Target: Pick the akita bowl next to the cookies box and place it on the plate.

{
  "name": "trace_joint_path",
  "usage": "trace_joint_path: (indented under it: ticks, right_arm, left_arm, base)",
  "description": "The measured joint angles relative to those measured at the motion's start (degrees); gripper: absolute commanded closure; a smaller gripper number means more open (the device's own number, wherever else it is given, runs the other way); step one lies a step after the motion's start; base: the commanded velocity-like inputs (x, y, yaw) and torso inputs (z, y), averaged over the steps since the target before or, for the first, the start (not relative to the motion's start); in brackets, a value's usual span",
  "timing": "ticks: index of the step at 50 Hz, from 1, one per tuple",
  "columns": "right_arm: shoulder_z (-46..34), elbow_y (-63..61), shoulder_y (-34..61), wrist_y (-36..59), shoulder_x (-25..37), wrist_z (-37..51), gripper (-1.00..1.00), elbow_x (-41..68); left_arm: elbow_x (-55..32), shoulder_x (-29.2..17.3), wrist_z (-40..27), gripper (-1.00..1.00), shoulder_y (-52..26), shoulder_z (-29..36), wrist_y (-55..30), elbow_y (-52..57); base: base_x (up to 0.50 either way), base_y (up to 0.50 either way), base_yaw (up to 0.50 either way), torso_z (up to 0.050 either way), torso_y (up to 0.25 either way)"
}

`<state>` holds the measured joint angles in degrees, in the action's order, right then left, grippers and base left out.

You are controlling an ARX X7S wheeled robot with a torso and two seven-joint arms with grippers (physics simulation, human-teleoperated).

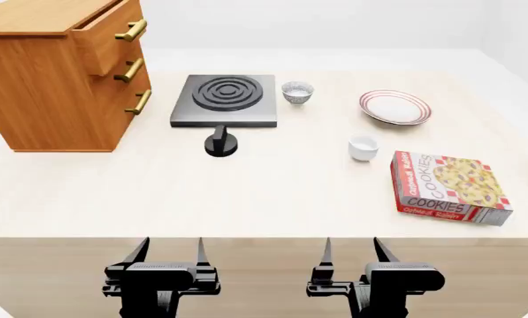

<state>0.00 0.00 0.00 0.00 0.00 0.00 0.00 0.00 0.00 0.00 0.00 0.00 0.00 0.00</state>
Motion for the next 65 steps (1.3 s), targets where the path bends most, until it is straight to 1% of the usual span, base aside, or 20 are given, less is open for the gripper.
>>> trace_joint_path:
  ticks: [15, 21, 32, 37, 48, 65]
  right_arm:
    - [-2.0, -2.7, -0.8, 1.0, 1.9, 2.2, -1.00, 1.5]
    - [-2.7, -8.2, -2.8, 1.0, 2.8, 3.5, -1.00, 1.5]
    - [-3.3, -21.9, -7.6, 2.1, 4.6, 5.8, -1.00, 1.1]
    - [-3.7, -25.9, -9.0, 2.5, 5.2, 6.5, -1.00, 0.9]
    - [-4.4, -29.8, -10.2, 3.2, 6.5, 7.2, -1.00, 1.9]
    - [-5.5, -31.0, -10.6, 3.6, 7.9, 8.1, -1.00, 2.6]
  left_arm:
    - [-1.9, -1.9, -1.9, -1.00, 0.5, 1.9, -0.1, 1.3]
    - [-1.7, -3.0, -2.9, -1.00, 2.4, 2.9, -0.3, 6.4]
    - [0.9, -4.8, -5.5, -1.00, 7.8, 4.3, -0.7, 20.4]
    - [1.2, -5.5, -6.2, -1.00, 9.2, 4.7, -0.9, 24.2]
    - [1.0, -6.6, -7.5, -1.00, 10.6, 5.2, -1.4, 28.0]
    - [0.4, -7.8, -8.9, -1.00, 11.0, 6.0, -1.7, 29.3]
  base:
    - [0.00, 0.00, 0.00, 0.000, 0.000]
    - [0.00, 0.00, 0.00, 0.000, 0.000]
    - [0.00, 0.00, 0.00, 0.000, 0.000]
    - [0.03, 0.00, 0.00, 0.000, 0.000]
    - [0.49, 0.00, 0.00, 0.000, 0.000]
    - [0.50, 0.00, 0.00, 0.000, 0.000]
